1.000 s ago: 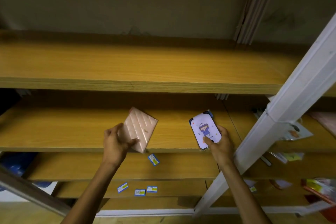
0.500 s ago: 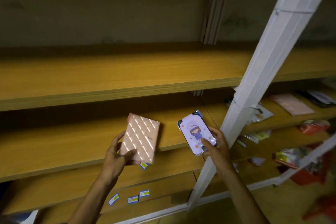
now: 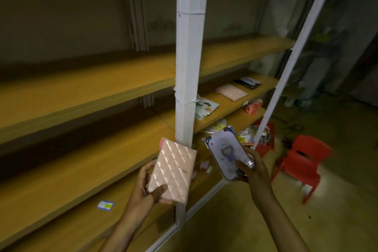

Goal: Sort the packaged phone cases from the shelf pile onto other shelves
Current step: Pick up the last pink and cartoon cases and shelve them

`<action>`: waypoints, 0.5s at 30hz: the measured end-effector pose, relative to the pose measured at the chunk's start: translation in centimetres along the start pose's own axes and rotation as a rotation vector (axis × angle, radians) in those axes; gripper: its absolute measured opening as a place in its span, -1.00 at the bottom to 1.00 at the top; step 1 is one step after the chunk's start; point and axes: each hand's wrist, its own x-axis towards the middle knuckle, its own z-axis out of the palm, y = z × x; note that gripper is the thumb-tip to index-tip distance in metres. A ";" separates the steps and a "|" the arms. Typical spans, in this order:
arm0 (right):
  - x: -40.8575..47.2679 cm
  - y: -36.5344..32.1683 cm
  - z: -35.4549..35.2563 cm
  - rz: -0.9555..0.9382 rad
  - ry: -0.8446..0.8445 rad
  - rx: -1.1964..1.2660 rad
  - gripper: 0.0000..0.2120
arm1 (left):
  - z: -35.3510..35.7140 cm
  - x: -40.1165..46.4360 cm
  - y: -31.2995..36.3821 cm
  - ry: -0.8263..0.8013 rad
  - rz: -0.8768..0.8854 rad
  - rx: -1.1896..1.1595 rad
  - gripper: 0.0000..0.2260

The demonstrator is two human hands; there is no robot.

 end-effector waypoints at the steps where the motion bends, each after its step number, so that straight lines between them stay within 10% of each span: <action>1: 0.1 0.2 -1.3 0.006 0.024 0.014 -0.59 | 1.4 0.5 0.0 -0.027 -0.005 -0.001 -0.37; 15: 12.1 0.7 -21.4 0.035 0.147 0.076 -0.62 | 24.9 12.1 0.0 -0.117 0.103 0.070 -0.44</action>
